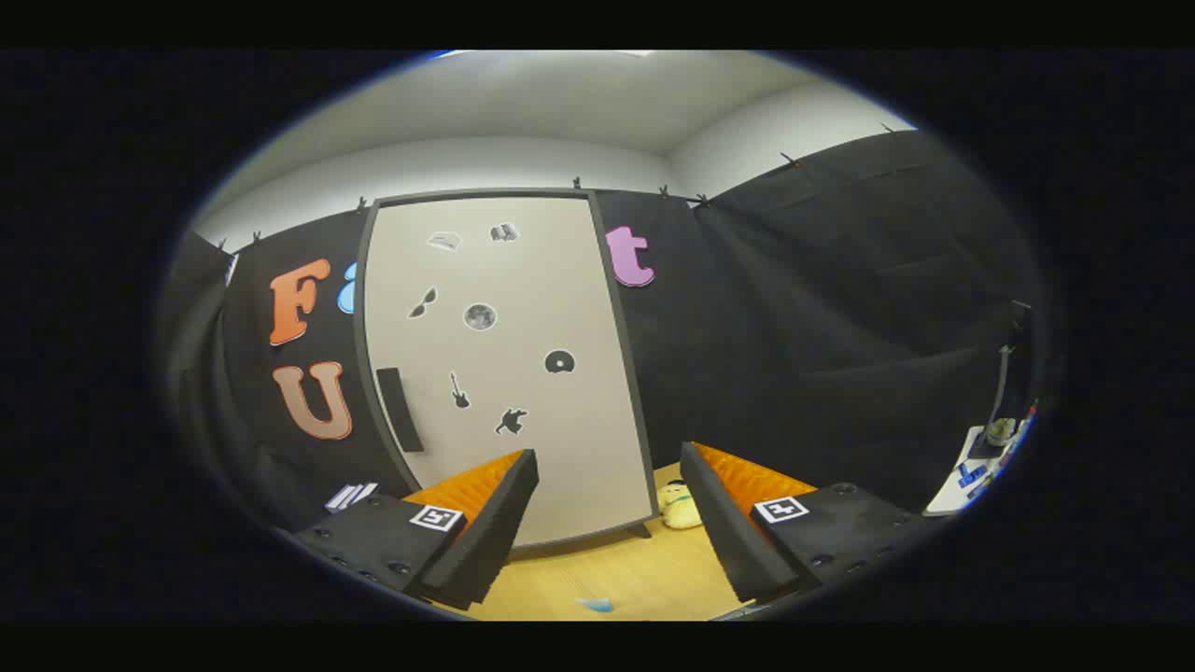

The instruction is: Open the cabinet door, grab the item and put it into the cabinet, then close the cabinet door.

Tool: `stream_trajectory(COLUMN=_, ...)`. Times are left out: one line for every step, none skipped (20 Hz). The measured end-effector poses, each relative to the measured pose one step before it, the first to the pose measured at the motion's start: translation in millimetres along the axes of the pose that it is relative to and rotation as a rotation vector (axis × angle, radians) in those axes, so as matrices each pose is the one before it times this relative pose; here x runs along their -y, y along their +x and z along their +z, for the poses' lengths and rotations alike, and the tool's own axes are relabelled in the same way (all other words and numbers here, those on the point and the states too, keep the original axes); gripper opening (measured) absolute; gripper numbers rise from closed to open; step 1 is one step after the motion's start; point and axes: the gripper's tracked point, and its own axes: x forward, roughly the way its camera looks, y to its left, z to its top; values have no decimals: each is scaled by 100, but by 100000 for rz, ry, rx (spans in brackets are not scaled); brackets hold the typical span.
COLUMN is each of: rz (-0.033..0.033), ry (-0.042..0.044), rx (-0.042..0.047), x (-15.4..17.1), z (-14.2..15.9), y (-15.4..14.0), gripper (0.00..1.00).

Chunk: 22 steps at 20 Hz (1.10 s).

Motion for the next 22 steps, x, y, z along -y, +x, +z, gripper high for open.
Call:
stream_trajectory(rz=118, ry=-235, rx=-86, x=-50, z=-42, y=-22, gripper=98)
stream_trajectory(rz=197, ry=-290, rx=-118, x=-126, z=-2, y=3, gripper=98)
stream_trajectory(rz=75, ry=-231, rx=-170, x=-89, z=-53, y=22, gripper=98)
stream_trajectory(rz=16, ry=-311, rx=-571, x=-80, z=-154, y=12, gripper=98)
stream_trajectory(rz=346, ry=-209, rx=-331, x=-207, z=-63, y=83, gripper=98)
stream_trajectory(rz=464, ry=-183, rx=-407, x=-288, z=-157, y=96, gripper=98)
stream_trajectory(rz=512, ry=-260, rx=-496, x=-272, z=-159, y=76, gripper=98)
stream_trajectory(rz=524, ry=-298, rx=-340, x=-269, z=-150, y=86, gripper=98)
stream_trajectory(rz=470, ry=-295, rx=-203, x=-258, z=-74, y=98, gripper=98)
stream_trajectory(rz=267, ry=-298, rx=-110, x=-274, z=-102, y=98, gripper=98)
stream_trajectory(rz=303, ry=-224, rx=-18, x=-250, z=1, y=177, gripper=98)
stream_trajectory(rz=372, ry=-210, rx=-133, x=-309, z=-72, y=79, gripper=98)
stream_trajectory(rz=406, ry=-176, rx=-245, x=-289, z=-68, y=169, gripper=98)
stream_trajectory(rz=486, ry=-275, rx=-301, x=-353, z=-102, y=126, gripper=98)
stream_trajectory(rz=549, ry=-295, rx=-134, x=-357, z=-51, y=111, gripper=98)
stream_trajectory(rz=730, ry=-207, rx=-309, x=-491, z=-112, y=172, gripper=98)
stream_trajectory(rz=896, ry=-166, rx=-403, x=-583, z=-148, y=226, gripper=98)
stream_trajectory(rz=1318, ry=-244, rx=-247, x=-707, z=-87, y=284, gripper=98)
stream_trajectory(rz=1474, ry=-169, rx=-139, x=-787, z=65, y=218, gripper=98)
stream_trajectory(rz=1768, ry=-253, rx=-234, x=-992, z=-44, y=322, gripper=98)
stream_trajectory(rz=2414, ry=-421, rx=-474, x=-1170, z=-67, y=504, gripper=98)
stream_trajectory(rz=2439, ry=-578, rx=-396, x=-1163, z=-13, y=472, gripper=98)
